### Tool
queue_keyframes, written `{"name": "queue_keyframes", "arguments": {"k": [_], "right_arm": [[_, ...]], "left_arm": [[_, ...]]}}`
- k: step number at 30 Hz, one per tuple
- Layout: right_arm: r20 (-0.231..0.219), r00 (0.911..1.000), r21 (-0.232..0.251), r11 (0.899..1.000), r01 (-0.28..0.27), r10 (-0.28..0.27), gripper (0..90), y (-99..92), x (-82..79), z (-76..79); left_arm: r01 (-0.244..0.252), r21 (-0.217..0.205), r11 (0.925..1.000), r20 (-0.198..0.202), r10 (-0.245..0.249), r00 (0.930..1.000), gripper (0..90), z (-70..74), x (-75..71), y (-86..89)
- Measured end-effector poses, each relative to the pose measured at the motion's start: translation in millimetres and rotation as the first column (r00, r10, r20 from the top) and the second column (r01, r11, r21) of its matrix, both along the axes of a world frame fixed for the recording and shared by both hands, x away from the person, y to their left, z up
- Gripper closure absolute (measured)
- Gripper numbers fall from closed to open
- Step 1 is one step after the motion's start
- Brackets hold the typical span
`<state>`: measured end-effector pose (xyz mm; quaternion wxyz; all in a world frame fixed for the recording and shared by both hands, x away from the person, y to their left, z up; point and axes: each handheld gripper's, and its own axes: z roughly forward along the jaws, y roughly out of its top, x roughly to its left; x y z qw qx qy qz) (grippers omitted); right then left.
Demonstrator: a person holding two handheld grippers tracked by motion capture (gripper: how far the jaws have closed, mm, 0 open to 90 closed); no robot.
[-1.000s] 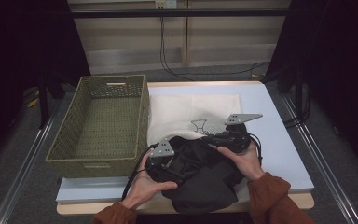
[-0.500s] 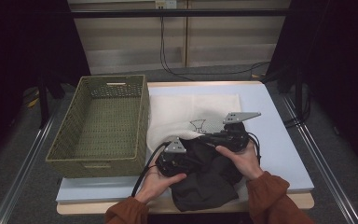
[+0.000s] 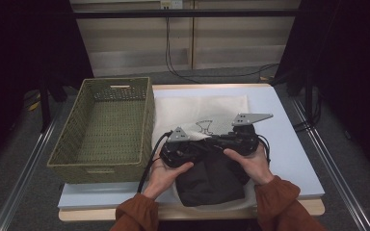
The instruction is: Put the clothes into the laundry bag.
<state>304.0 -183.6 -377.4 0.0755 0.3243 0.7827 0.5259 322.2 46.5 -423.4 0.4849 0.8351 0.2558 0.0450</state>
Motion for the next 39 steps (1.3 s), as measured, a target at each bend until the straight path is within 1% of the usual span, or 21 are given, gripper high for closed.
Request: {"name": "queue_keyframes", "arguments": {"k": [1,3,5,6,7,8,11,13,16,17,19,20,21,22,25,27,29,30,32,36,39], "right_arm": [[0.003,1.0,0.007,1.0,0.002,-0.002,89.0,-0.6,0.2,1.4],[0.008,1.0,0.013,1.0,0.004,-0.005,89.0,-1.5,-0.3,3.1],[0.009,1.0,0.015,1.0,0.002,-0.002,89.0,-1.5,-0.5,4.0],[0.01,0.9999,0.012,1.0,0.003,-0.003,89.0,-1.1,-0.9,4.0],[0.013,0.9999,0.007,1.0,0.005,-0.005,89.0,-0.4,-1.7,4.1],[0.018,0.9998,0.002,1.0,0.005,-0.005,89.0,-0.4,-2.6,4.7],[0.013,0.9999,0.011,1.0,0.004,-0.004,89.0,-4.9,-2.3,5.2],[-0.001,1.0,0.004,1.0,-0.004,0.004,88.9,-5.4,-2.2,3.5],[-0.03,0.9995,-0.013,1.0,-0.013,0.012,88.9,-3.4,-0.1,-1.7],[-0.035,0.9993,-0.019,1.0,-0.014,0.013,88.9,-3.4,0.8,-3.7],[-0.046,0.9988,-0.033,0.999,-0.019,0.017,88.9,-2.2,1.7,-8.6],[-0.05,0.9986,-0.04,0.999,-0.02,0.018,88.9,-1.5,1.6,-10.9],[-0.051,0.9985,-0.046,0.999,-0.02,0.018,88.9,-1.0,1.4,-12.6],[-0.053,0.9984,-0.047,0.999,-0.02,0.018,88.8,-0.6,0.8,-13.0],[-0.052,0.9985,-0.042,0.999,-0.018,0.016,88.9,-1.1,1.4,-12.4],[-0.056,0.9983,-0.04,0.999,-0.018,0.016,88.8,-2.0,1.9,-13.7],[-0.06,0.9981,-0.036,0.999,-0.018,0.016,88.7,-2.9,2.4,-14.8],[-0.062,0.9979,-0.033,0.999,-0.018,0.016,88.6,-3.6,2.5,-15.1],[-0.062,0.998,-0.032,0.999,-0.016,0.014,88.7,-4.7,3.2,-15.7],[-0.069,0.9976,-0.029,1.0,-0.011,0.009,88.7,-6.3,4.2,-17.3],[-0.07,0.9975,-0.029,1.0,-0.009,0.007,88.6,-6.7,4.6,-18.3]], "left_arm": [[-0.002,0.001,1.0,0.011,0.002,0.9999,69.2,1.5,1.4,-0.9],[0.01,0.006,0.9999,0.017,-0.01,0.9998,69.2,0.4,5.5,-6.7],[0.005,0.03,0.9995,0.021,-0.005,0.9998,69.1,-7.6,7.6,-15.3],[-0.014,0.034,0.9993,0.027,0.014,0.9995,69.1,-12.3,9.1,-17.2],[-0.023,0.019,0.9995,0.008,0.023,0.9997,69.1,-15.7,12.4,-17.0],[-0.033,0.004,0.9994,-0.002,0.033,0.9994,69.1,-16.8,15.5,-15.3],[-0.065,-0.009,0.9978,-0.005,0.065,0.9979,69.0,-15.0,24.0,-8.8],[-0.086,0.001,0.9963,-0.009,0.086,0.9963,68.6,-15.9,26.5,-8.5],[-0.099,0.016,0.9949,-0.001,0.099,0.9951,67.8,-23.8,27.0,-9.9],[-0.112,0.008,0.9936,-0.001,0.112,0.9937,67.1,-27.2,27.4,-9.5],[-0.108,-0.003,0.9942,0.003,0.108,0.9942,63.6,-32.1,28.5,-6.2],[-0.1,-0.022,0.9947,-0.003,0.1,0.995,60.5,-34.5,28.4,-4.3],[-0.097,-0.02,0.9951,0.003,0.097,0.9953,56.5,-35.5,27.0,-3.1],[-0.094,-0.008,0.9956,0.018,0.094,0.9954,52.1,-35.2,25.2,-1.6],[-0.087,0.001,0.9962,0.011,0.087,0.9961,42.8,-31.7,21.2,1.1],[-0.085,-0.018,0.9962,-0.021,0.085,0.9962,37.8,-28.8,19.9,4.3],[-0.079,-0.015,0.9967,-0.019,0.079,0.9967,33.0,-24.6,15.8,6.5],[-0.065,-0.013,0.9978,-0.022,0.065,0.9976,30.7,-22.8,13.3,7.6],[-0.051,0.009,0.9987,0.007,0.051,0.9987,28.1,-17.4,7.1,10.0],[-0.041,0.014,0.999,0.051,0.041,0.9979,24.8,-6.9,-5.8,17.6],[-0.026,-0.004,0.9996,0.07,0.026,0.9972,21.8,0.8,-17.1,25.2]]}}
